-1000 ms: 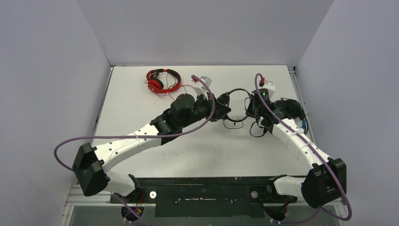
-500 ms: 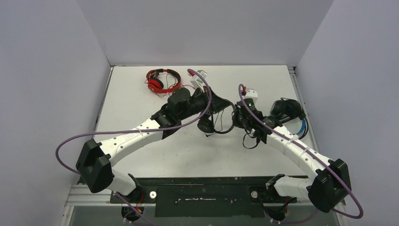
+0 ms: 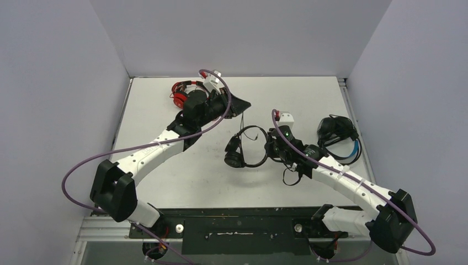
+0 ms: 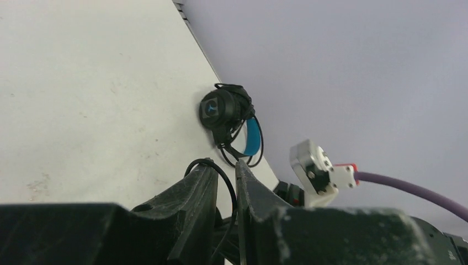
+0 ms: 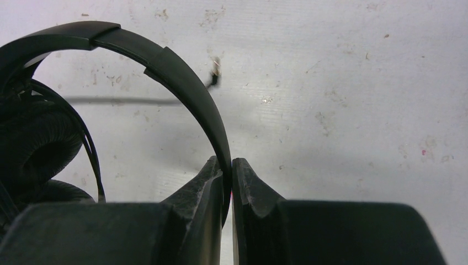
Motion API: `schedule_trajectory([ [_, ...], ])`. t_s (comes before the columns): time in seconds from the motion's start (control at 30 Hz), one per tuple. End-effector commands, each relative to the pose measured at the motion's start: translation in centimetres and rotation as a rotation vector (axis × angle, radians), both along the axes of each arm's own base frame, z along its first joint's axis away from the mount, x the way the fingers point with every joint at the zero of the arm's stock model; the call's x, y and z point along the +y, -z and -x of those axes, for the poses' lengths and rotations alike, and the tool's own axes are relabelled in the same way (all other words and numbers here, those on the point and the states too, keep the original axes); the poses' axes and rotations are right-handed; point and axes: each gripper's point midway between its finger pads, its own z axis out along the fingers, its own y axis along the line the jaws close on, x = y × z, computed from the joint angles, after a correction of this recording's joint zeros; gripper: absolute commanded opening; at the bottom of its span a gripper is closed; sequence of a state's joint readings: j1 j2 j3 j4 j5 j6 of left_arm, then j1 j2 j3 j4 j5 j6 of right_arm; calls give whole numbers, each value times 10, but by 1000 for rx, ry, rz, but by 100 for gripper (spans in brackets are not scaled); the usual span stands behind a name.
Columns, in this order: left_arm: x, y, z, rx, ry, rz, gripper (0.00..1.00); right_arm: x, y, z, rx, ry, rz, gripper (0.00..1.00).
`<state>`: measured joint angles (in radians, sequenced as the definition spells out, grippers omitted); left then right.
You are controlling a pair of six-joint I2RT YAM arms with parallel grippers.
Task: Wrap the headphones
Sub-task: Wrap the headphones cable around the headphones.
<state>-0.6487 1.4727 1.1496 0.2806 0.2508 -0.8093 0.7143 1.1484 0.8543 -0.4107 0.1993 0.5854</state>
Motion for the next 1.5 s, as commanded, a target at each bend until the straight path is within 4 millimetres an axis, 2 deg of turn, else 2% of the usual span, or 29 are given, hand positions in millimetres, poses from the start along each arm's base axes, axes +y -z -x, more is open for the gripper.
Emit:
schedule_trajectory([
  [0.0,13,-10,-18,-33,-13,28,18,11,-29,-3,-93,-2,-82,0],
  [0.2,28,7,-40,-9,-46,19,18,15,-34,4,-105,-40,-82,0],
  [0.4,33,24,-63,25,-42,8,19,22,-31,13,-98,-87,-81,0],
  [0.63,47,25,-96,29,-63,13,24,24,-22,21,-85,-102,-62,0],
  [0.77,50,35,-108,48,-65,3,26,26,-24,24,-92,-111,-62,0],
  [0.87,51,45,-116,64,-69,-13,32,26,-27,27,-97,-121,-64,0],
  [0.93,52,54,-121,78,-68,-27,33,26,-31,28,-102,-122,-69,0],
  [1.1,55,76,-128,116,-83,-57,30,22,-43,30,-120,-118,-70,0],
  [1.23,54,96,-131,158,-78,-59,31,19,-45,32,-122,-117,-60,0],
  [1.37,44,114,-122,230,-13,-44,35,19,-51,30,-125,-110,-61,0],
  [1.47,40,123,-110,260,18,-44,33,20,-58,28,-124,-95,-69,0],
])
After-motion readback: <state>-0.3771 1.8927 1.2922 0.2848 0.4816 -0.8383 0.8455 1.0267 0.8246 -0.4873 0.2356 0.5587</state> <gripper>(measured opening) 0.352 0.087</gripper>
